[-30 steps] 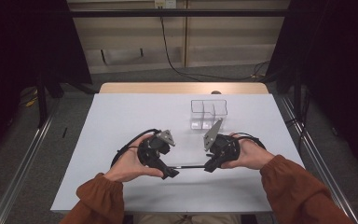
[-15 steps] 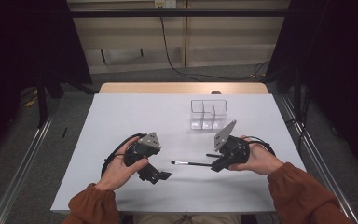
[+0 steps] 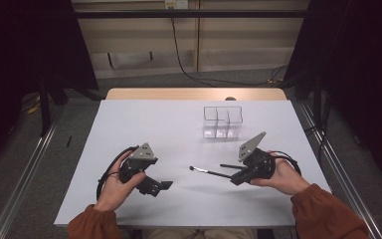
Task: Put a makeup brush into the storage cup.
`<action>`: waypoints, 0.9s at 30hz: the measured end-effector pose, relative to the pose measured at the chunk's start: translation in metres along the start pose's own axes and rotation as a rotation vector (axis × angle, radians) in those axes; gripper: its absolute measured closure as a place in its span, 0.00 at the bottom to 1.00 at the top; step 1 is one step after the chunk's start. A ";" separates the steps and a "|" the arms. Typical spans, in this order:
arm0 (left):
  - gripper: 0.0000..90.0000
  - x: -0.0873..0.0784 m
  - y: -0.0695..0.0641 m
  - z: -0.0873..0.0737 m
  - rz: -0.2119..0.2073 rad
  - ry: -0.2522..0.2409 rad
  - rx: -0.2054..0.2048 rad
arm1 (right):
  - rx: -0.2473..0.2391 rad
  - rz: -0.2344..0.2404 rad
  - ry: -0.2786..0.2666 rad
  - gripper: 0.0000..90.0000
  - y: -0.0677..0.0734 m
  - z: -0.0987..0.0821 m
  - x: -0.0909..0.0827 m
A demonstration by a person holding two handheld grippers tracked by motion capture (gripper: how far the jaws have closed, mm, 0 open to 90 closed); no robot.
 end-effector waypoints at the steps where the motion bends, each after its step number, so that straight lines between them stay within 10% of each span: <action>1: 0.05 -0.001 0.000 -0.001 0.005 -0.005 -0.004 | -0.003 0.005 -0.010 0.94 0.002 -0.001 0.000; 27: 0.05 0.000 -0.004 -0.017 0.014 -0.026 -0.037 | 0.144 0.093 -0.331 0.94 0.005 -0.005 0.018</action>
Point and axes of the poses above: each handheld gripper's, and its own axes: x roughly forward along the jaws, z roughly out of its top, y roughly to its left, the point moved 5 cm from there along x, roughly forward along the jaws, and after that the axes turned 14 degrees about x, right-handed, at the moved point
